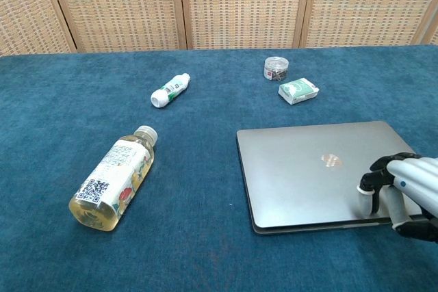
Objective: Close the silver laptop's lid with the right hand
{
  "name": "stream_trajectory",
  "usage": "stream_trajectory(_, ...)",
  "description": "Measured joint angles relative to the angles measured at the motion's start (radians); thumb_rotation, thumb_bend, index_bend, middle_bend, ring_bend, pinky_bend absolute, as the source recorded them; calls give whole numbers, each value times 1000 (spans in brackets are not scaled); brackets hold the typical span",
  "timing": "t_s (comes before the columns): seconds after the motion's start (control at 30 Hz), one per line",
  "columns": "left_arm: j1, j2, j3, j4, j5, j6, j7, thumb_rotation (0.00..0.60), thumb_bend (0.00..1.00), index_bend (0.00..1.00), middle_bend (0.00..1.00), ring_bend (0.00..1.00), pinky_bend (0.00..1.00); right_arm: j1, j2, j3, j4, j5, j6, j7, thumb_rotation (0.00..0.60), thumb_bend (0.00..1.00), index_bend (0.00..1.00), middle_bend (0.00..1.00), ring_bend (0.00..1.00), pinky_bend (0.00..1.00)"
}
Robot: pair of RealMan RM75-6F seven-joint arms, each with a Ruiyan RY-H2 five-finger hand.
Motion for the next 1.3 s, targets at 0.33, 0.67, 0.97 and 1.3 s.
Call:
stream_trajectory(0.33,1,0,-1,2,-2,1,-1,600,100,0,0,0,0,-6,42,68,-14,-61,68,10,600,882,457,317,140,95)
stream_trajectory(0.67,2,-7,-4,7,-7,5,4,600,97,0,0,0,0,-21,181,91,-13,-141,96,136,600,313,184,2,0,50)
stream_trajectory(0.97,1,-18,-7,19,-14,4,14,600,89,0,0,0,0,-62,308,59,40,-224,121,297,600,131,76,0,0,0)
stream_trajectory(1.3,4,-26,-16,34,-19,16,7,600,88,0,0,0,0,-111,351,35,123,-275,143,415,600,131,73,0,0,0)
